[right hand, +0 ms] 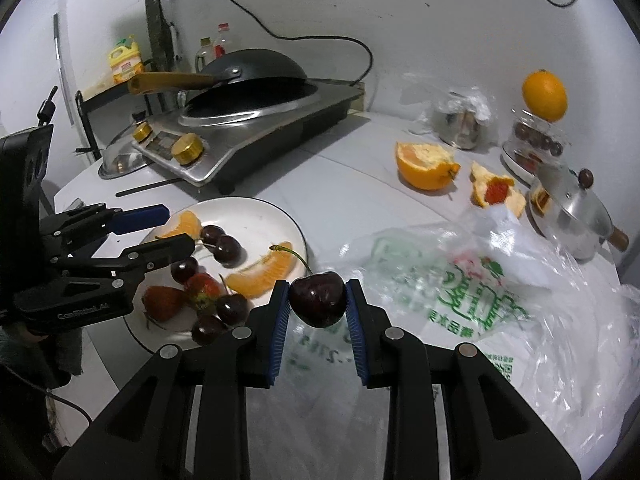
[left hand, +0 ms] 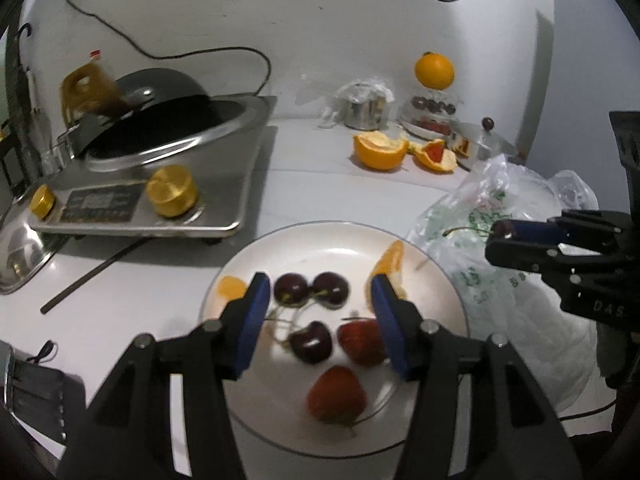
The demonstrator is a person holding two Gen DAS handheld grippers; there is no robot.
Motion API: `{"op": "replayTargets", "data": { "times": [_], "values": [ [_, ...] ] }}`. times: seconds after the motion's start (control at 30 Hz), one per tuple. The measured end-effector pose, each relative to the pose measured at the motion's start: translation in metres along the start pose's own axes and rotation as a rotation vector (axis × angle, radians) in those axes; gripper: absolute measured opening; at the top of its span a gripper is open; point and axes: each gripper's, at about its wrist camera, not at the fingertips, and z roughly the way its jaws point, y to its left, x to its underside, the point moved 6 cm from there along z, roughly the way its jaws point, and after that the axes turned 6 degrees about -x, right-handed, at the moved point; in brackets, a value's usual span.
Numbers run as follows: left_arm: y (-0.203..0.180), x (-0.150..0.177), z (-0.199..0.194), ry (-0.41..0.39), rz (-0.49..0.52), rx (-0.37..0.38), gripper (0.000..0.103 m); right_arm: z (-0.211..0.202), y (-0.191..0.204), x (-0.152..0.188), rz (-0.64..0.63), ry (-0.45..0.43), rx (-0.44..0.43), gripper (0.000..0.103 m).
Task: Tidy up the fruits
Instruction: 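Open the left tool over the plate while the right tool releases the cherry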
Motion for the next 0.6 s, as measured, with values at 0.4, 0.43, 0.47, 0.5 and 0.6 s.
{"op": "replayTargets", "data": {
  "times": [0.4, 0.43, 0.47, 0.5, 0.6],
  "values": [
    [0.039, 0.009, -0.004, -0.002, -0.046, -0.024, 0.054, 0.021, 0.024, -0.02, -0.036, 0.008, -0.003, 0.03],
    [0.041, 0.009, -0.004, -0.006, -0.043, -0.039, 0.054, 0.024, 0.026, -0.021, -0.039, 0.01, -0.004, 0.03],
    [0.043, 0.009, -0.004, -0.011, -0.041, -0.052, 0.054, 0.027, 0.028, -0.022, -0.04, 0.013, -0.005, 0.03],
    [0.045, 0.01, -0.005, -0.013, -0.042, -0.056, 0.054, 0.031, 0.029, -0.023, -0.043, 0.019, -0.008, 0.03],
    [0.051, 0.011, -0.004, -0.012, -0.051, -0.065, 0.054, 0.042, 0.032, -0.029, -0.048, 0.027, -0.013, 0.03]
  ]
}}
